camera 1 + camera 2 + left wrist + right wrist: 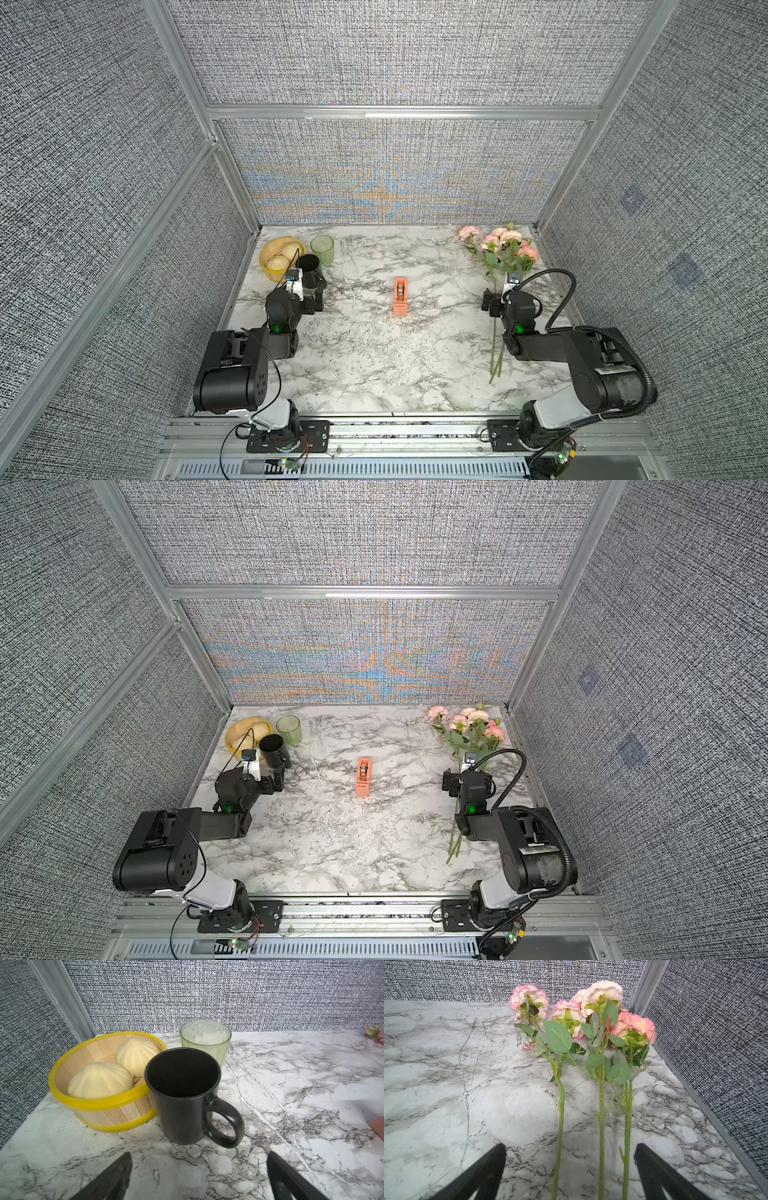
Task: Wrap bouquets with tape
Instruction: Pick up the unwrapped bouquet from the center of the board.
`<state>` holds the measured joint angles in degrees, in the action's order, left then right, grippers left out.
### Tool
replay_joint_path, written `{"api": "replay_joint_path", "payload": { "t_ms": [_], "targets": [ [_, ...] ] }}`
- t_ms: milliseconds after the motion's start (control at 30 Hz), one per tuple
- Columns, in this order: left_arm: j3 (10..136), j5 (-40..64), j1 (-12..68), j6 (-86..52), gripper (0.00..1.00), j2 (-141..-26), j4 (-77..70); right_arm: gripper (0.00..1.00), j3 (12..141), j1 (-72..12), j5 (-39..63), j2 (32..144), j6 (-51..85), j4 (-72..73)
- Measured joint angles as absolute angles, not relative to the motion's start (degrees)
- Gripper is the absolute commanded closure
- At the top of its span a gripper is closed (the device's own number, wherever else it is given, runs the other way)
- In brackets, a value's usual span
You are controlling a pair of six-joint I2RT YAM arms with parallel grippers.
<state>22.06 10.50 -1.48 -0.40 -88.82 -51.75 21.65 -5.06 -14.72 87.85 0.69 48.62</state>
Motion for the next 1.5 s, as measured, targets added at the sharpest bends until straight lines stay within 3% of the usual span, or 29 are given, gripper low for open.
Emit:
{"api": "replay_joint_path", "payload": {
  "t_ms": [967,1100,1233,1500],
  "targets": [
    [22.0,10.7,-1.4,-0.3,0.00,-86.8,-50.1,0.01,21.7,-5.7,-15.1,85.8,0.0,47.2],
    [24.8,11.9,-1.3,-0.9,0.00,-71.4,-38.4,0.01,28.8,-8.8,-17.1,75.3,-0.9,33.6],
    [32.5,6.1,-1.3,-12.3,0.00,-56.2,-22.6,0.01,43.4,-7.2,-22.8,67.6,12.1,13.6],
    [28.9,0.1,-1.6,-30.8,0.00,-40.6,-1.5,0.01,50.9,-4.0,-8.8,71.9,20.1,-18.0]
  ]
}}
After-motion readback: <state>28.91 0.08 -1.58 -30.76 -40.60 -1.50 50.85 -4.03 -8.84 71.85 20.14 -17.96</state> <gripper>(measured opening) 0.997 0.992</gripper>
